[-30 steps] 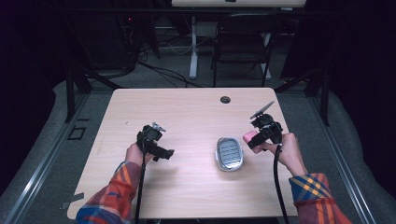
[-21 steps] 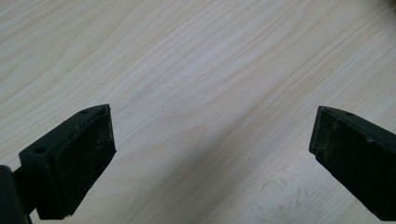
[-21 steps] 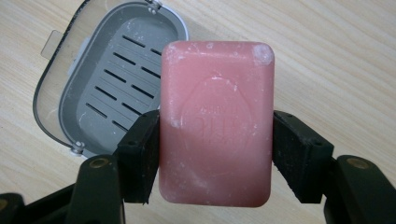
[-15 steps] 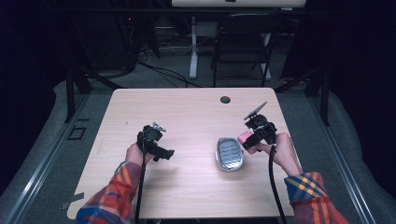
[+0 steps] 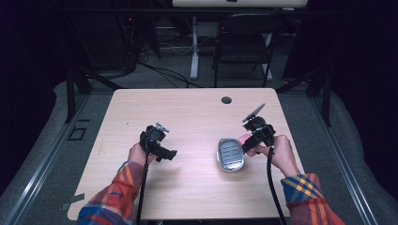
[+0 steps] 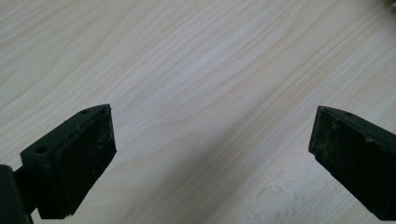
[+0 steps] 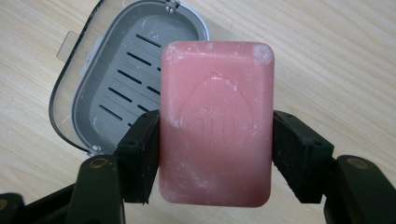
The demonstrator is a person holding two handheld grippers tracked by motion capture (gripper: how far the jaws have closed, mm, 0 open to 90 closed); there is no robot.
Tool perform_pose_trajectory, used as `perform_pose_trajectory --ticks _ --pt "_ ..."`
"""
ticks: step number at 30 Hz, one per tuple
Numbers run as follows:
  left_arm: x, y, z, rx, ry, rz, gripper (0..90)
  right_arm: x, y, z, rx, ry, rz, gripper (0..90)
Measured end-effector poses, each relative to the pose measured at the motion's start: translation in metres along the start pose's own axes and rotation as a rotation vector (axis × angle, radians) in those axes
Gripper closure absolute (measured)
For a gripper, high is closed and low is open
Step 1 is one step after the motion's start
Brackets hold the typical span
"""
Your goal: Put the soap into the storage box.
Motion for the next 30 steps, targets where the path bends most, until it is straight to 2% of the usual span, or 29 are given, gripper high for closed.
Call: perform_pose_trajectory --ticks 4,9,12,14,15,21,23,24,30 --pt "-0.001 0.0 0.0 0.002 -0.005 -0.001 0.5 -0.002 0.001 0.002 0.003 -0.017 -0.011 37.0" --pt "-0.002 0.001 0.0 0.003 -0.003 -0.009 0.5 -0.006 0.004 0.005 0.01 0.002 0.003 36.9" --pt "-0.002 0.001 0.0 0.007 -0.001 -0.013 0.5 -0.01 0.002 0.01 0.008 -0.011 -0.006 37.0" --pt "-0.002 0.001 0.0 0.009 0.001 -0.014 0.5 -0.01 0.002 0.01 0.008 -0.002 -0.001 37.0" --pt "-0.002 0.001 0.0 0.008 -0.001 -0.014 0.5 -0.012 0.0 0.013 0.013 -0.015 -0.004 36.9" --pt "-0.003 0.001 0.0 0.009 -0.004 -0.01 0.5 -0.014 -0.004 0.019 -0.001 -0.011 0.017 36.9" --pt "-0.003 0.001 0.0 0.009 -0.003 -0.012 0.5 -0.015 -0.008 0.023 -0.003 -0.027 0.017 36.9" --pt "-0.003 0.001 0.0 0.009 -0.003 -0.011 0.5 -0.016 -0.008 0.024 0.004 -0.012 0.035 36.9" --pt "-0.003 0.0 0.0 0.011 -0.005 -0.007 0.5 -0.019 -0.016 0.032 0.015 -0.018 0.047 36.9"
Point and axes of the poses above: each handheld gripper's, and its own axes: y roughly backward along the jaws, x roughly out of its underside, z roughly to its left, the point moved 7 cm from there along -y, roughly forward along the jaws, and after that the axes turned 14 degrees about x, right-handed, at the moved point
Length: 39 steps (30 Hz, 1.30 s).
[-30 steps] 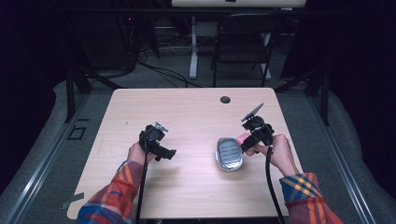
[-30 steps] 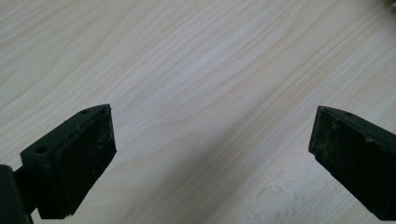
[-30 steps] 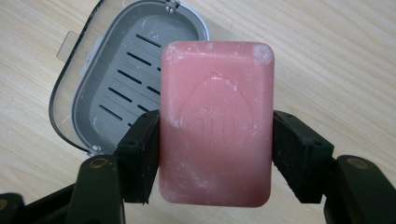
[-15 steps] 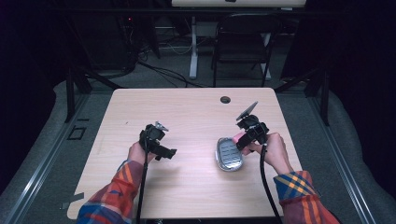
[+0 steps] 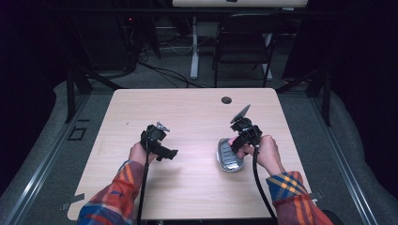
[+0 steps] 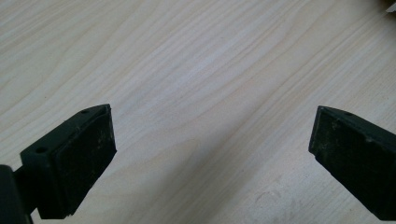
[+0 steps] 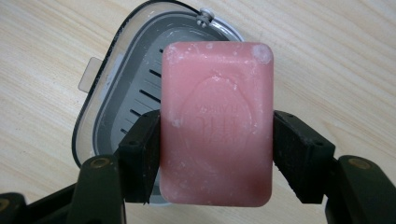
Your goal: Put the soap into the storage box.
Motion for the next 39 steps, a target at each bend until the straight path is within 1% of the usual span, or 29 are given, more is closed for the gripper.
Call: perform_pose_trajectory --ticks 1,2,3,5,6,7,8,9,10,11,12,16,17,19,21,22,23,24,26,27,28,29,32,33,35,36,37,39 --pt "0.0 0.0 0.0 0.0 0.0 0.0 0.5 0.0 0.0 0.0 0.0 0.0 0.0 36.9" --pt "0.0 0.0 0.0 0.0 0.0 0.0 0.5 0.0 -0.001 0.001 -0.004 0.011 0.007 36.9" --pt "0.0 0.0 0.0 -0.001 -0.001 0.001 0.5 -0.001 -0.003 0.005 0.003 0.005 0.013 36.9" --pt "0.0 0.0 0.001 0.0 0.001 0.003 0.4 -0.002 -0.004 0.006 0.004 0.011 0.013 36.9" --pt "0.001 0.0 0.001 -0.001 0.002 0.004 0.5 -0.002 -0.006 0.009 0.003 0.015 0.02 36.9" --pt "0.001 0.0 0.001 -0.002 0.003 0.005 0.5 -0.002 -0.007 0.011 0.001 0.004 0.022 36.9" --pt "0.001 0.0 0.001 -0.003 0.004 0.005 0.5 -0.002 -0.007 0.011 0.001 0.004 0.022 36.9" --pt "0.001 0.0 0.001 -0.003 0.003 0.005 0.5 -0.002 -0.009 0.012 -0.01 0.003 0.032 36.9" --pt "0.001 0.0 0.001 -0.002 0.003 0.005 0.5 -0.003 -0.011 0.015 -0.012 -0.022 0.021 36.8" --pt "0.001 0.0 0.001 -0.002 0.002 0.005 0.5 -0.003 -0.011 0.015 -0.012 -0.022 0.021 36.8" --pt "0.001 0.0 0.001 -0.003 0.003 0.005 0.5 -0.002 -0.01 0.014 -0.012 -0.004 0.038 36.8" --pt "0.001 0.0 0.001 -0.004 0.003 0.008 0.5 -0.003 -0.012 0.018 -0.016 -0.028 0.026 36.6" --pt "0.001 0.0 0.001 -0.004 0.003 0.007 0.5 -0.003 -0.011 0.018 -0.022 -0.012 0.035 36.5" --pt "0.001 0.0 0.001 -0.004 0.003 0.007 0.5 -0.002 -0.009 0.019 -0.034 -0.019 0.03 36.3" --pt "0.001 0.0 0.001 -0.005 0.004 0.007 0.5 -0.002 -0.008 0.018 -0.037 -0.013 0.032 36.2" --pt "0.001 0.0 0.001 -0.004 0.004 0.008 0.5 -0.001 -0.007 0.018 -0.038 -0.015 0.03 36.4" --pt "0.001 0.0 0.001 -0.002 0.003 0.008 0.5 -0.002 -0.006 0.018 -0.04 -0.033 0.015 37.4" --pt "0.001 0.0 0.001 -0.002 0.003 0.008 0.5 0.0 -0.004 0.016 -0.042 -0.008 0.032 38.8" --pt "0.001 0.0 0.001 -0.002 0.002 0.008 0.5 0.0 -0.003 0.016 -0.052 -0.019 0.021 40.2" --pt "0.001 0.0 0.001 -0.002 0.002 0.009 0.5 0.001 -0.003 0.017 -0.059 -0.036 0.014 40.9" --pt "0.001 0.0 0.001 -0.002 0.003 0.008 0.5 0.001 -0.003 0.017 -0.065 -0.024 0.017 41.4" --pt "0.001 0.0 0.001 -0.002 0.003 0.008 0.5 0.003 -0.001 0.017 -0.082 -0.008 0.021 42.2" --pt "0.001 0.0 0.001 -0.001 0.002 0.008 0.5 0.003 0.001 0.017 -0.08 -0.012 0.013 42.0" --pt "0.001 0.0 0.001 -0.001 0.002 0.008 0.5 0.003 0.003 0.016 -0.083 -0.007 0.003 41.7" --pt "0.001 0.0 0.001 -0.001 0.002 0.008 0.5 0.003 0.006 0.014 -0.074 -0.011 -0.018 40.9" --pt "0.001 0.0 0.001 -0.001 0.003 0.008 0.5 0.003 0.007 0.013 -0.068 -0.021 -0.031 40.0" --pt "0.001 -0.001 0.001 0.0 0.003 0.007 0.5 0.003 0.01 0.009 -0.064 -0.009 -0.04 38.2" --pt "0.001 0.0 0.001 0.0 0.002 0.007 0.5 0.004 0.011 0.007 -0.07 -0.008 -0.04 37.2"
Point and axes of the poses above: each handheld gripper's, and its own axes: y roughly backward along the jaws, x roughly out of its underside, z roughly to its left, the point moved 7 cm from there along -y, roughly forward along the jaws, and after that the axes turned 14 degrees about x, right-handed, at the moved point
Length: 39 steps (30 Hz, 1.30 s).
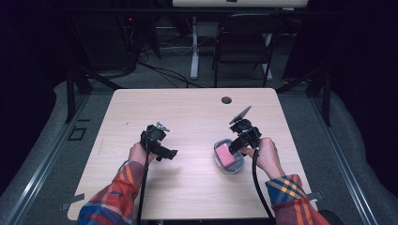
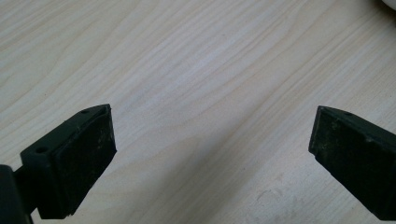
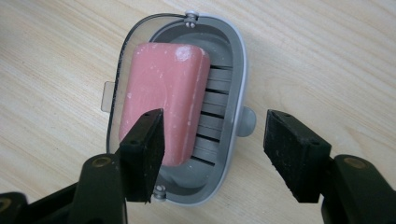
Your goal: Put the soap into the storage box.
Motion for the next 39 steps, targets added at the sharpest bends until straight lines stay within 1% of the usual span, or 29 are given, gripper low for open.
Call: perform_pose_trajectory --ticks 3,4,6,7,8,10,11,12,14,15,16,17,18,19,22,23,24,25,26,28,29,31,33,34,35,36,37,38,39 --pt "0.0 0.0 0.0 0.001 0.0 0.0 0.5 0.001 0.004 -0.005 0.0 0.011 -0.011 33.2" --pt "0.0 0.0 0.0 0.001 0.0 0.0 0.5 0.002 0.005 -0.006 0.003 0.009 -0.023 31.1" --pt "0.0 0.0 0.0 0.001 0.0 -0.001 0.5 0.003 0.009 -0.01 0.009 0.026 -0.026 29.0" --pt "0.0 0.0 0.0 0.004 0.0 -0.001 0.5 0.003 0.01 -0.011 0.004 0.02 -0.045 28.0" --pt "0.0 0.0 0.0 0.002 0.0 -0.001 0.5 0.004 0.011 -0.013 0.009 0.037 -0.04 26.4" --pt "0.0 0.0 0.0 0.006 0.0 -0.002 0.5 0.006 0.014 -0.016 0.009 0.037 -0.054 25.0" --pt "0.0 0.0 0.0 0.005 0.0 -0.002 0.5 0.008 0.016 -0.02 0.016 0.056 -0.047 23.0" --pt "0.0 0.0 0.0 0.004 0.001 -0.001 0.5 0.009 0.017 -0.021 0.016 0.051 -0.05 21.8" --pt "0.0 -0.001 0.0 0.007 0.0 -0.001 0.5 0.013 0.019 -0.027 0.023 0.056 -0.054 19.4" --pt "0.0 -0.001 0.0 0.005 0.001 -0.001 0.5 0.014 0.019 -0.029 0.028 0.038 -0.069 17.8" --pt "0.0 -0.001 0.0 0.005 0.001 -0.001 0.5 0.016 0.02 -0.032 0.028 0.053 -0.059 15.8" --pt "0.0 -0.001 0.0 0.005 0.001 -0.001 0.5 0.017 0.021 -0.034 0.018 0.042 -0.069 15.1" --pt "0.0 -0.001 0.0 0.005 0.001 0.0 0.5 0.019 0.022 -0.036 0.021 0.049 -0.066 14.7" --pt "0.0 -0.001 0.0 0.003 0.002 0.001 0.5 0.024 0.023 -0.042 0.032 0.05 -0.067 13.5" --pt "0.0 -0.001 0.0 0.003 0.003 0.004 0.5 0.028 0.023 -0.046 0.033 0.05 -0.063 11.6" --pt "0.0 -0.002 -0.001 0.003 0.002 0.005 0.5 0.03 0.023 -0.048 0.034 0.049 -0.064 10.4" --pt "0.0 -0.002 -0.001 0.003 0.001 0.006 0.5 0.033 0.022 -0.052 0.045 0.055 -0.063 8.6" --pt "0.0 -0.002 -0.001 0.004 0.001 0.006 0.5 0.035 0.022 -0.054 0.052 0.046 -0.063 6.8" --pt "0.0 -0.002 -0.001 0.004 0.001 0.006 0.5 0.04 0.019 -0.059 0.06 0.038 -0.061 2.2" --pt "0.0 -0.002 -0.001 0.003 0.001 0.007 0.5 0.041 0.018 -0.059 0.062 0.031 -0.068 0.8" --pt "0.0 -0.002 0.0 0.004 0.002 0.006 0.5 0.045 0.016 -0.062 0.07 0.043 -0.053 0.3" --pt "0.0 -0.002 0.0 0.006 0.001 0.007 0.5 0.051 0.012 -0.065 0.075 0.035 -0.054 0.1" --pt "0.0 -0.002 0.0 0.007 0.003 0.006 0.5 0.059 0.008 -0.07 0.088 0.056 -0.036 0.2" --pt "0.0 -0.002 0.0 0.007 0.004 0.006 0.5 0.062 0.006 -0.072 0.086 0.051 -0.036 0.7" --pt "0.0 -0.002 0.0 0.007 0.004 0.007 0.5 0.066 0.005 -0.075 0.106 0.055 -0.03 1.6" --pt "0.001 -0.002 0.0 0.005 0.005 0.007 0.5 0.071 0.002 -0.078 0.111 0.054 -0.025 2.1" --pt "0.001 -0.002 0.0 0.005 0.007 0.006 0.4 0.075 -0.002 -0.079 0.114 0.037 -0.036 2.4" --pt "0.001 -0.002 0.001 0.004 0.007 0.007 0.4 0.08 -0.004 -0.082 0.113 0.045 -0.022 2.9" --pt "0.001 -0.002 0.001 0.005 0.009 0.006 0.4 0.085 -0.007 -0.084 0.114 0.044 -0.021 3.0"
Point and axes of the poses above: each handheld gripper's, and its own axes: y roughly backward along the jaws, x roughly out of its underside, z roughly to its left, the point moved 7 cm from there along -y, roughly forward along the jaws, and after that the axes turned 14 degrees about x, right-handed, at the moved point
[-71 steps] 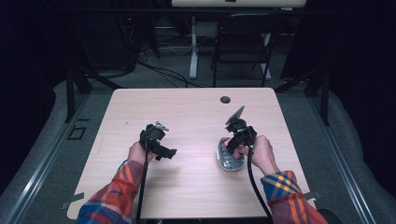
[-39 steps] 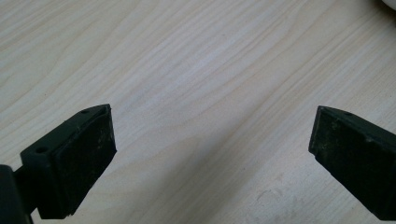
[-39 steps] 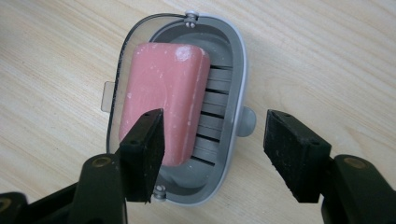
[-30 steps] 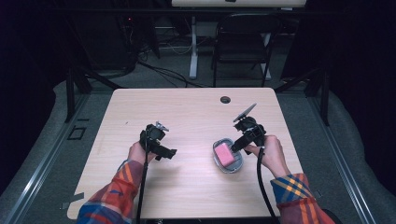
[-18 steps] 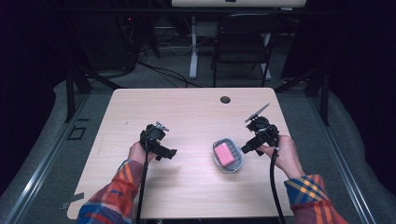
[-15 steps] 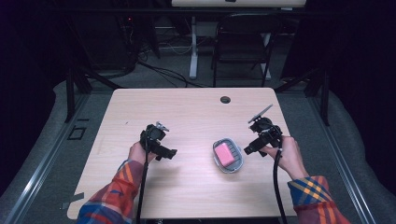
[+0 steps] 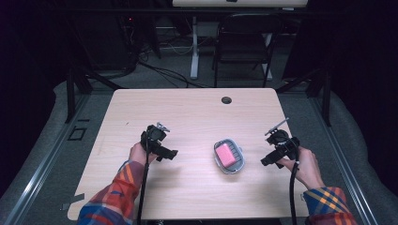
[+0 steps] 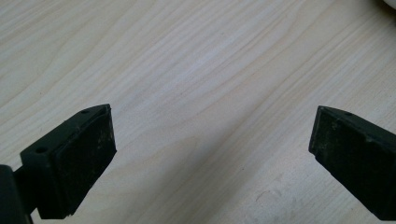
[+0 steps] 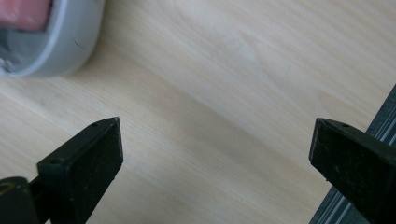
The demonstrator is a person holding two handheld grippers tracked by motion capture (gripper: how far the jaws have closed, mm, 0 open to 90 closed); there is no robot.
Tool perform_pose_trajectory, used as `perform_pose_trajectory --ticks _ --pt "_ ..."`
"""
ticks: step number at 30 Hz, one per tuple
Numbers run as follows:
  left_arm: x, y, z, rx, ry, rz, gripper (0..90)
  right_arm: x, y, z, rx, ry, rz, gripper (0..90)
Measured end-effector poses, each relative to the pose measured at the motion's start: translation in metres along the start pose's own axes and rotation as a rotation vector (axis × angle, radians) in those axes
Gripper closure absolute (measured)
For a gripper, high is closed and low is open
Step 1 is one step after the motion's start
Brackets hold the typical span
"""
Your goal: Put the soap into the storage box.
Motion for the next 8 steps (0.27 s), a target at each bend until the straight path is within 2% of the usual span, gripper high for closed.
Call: perform_pose_trajectory --ticks 2,4,5,6,7,8 --pt "0.0 -0.001 0.0 -0.004 0.0 0.005 0.4 0.009 -0.005 -0.002 -0.002 0.003 0.003 3.5" --pt "0.0 -0.002 0.0 -0.002 0.001 0.005 0.4 0.014 -0.011 -0.004 0.029 0.01 -0.02 2.9" --pt "0.001 -0.002 0.001 -0.005 0.002 0.007 0.4 0.016 -0.013 -0.005 0.055 0.03 -0.018 3.0" --pt "0.001 -0.003 0.001 -0.006 0.002 0.008 0.3 0.018 -0.018 -0.004 0.066 0.006 -0.037 3.4" --pt "0.001 -0.004 0.001 -0.006 0.004 0.009 0.3 0.02 -0.02 -0.006 0.084 0.024 -0.012 3.3" --pt "0.001 -0.004 0.001 -0.006 0.003 0.012 0.2 0.022 -0.026 -0.004 0.073 -0.001 0.001 2.7"
Point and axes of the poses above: each handheld gripper's, and its own axes: y roughly backward along the jaws, x roughly out of its underside, z roughly to its left, the point moved 7 cm from there along -y, roughly forward along the jaws, and after that the axes turned 14 degrees about x, right-handed, at the moved point
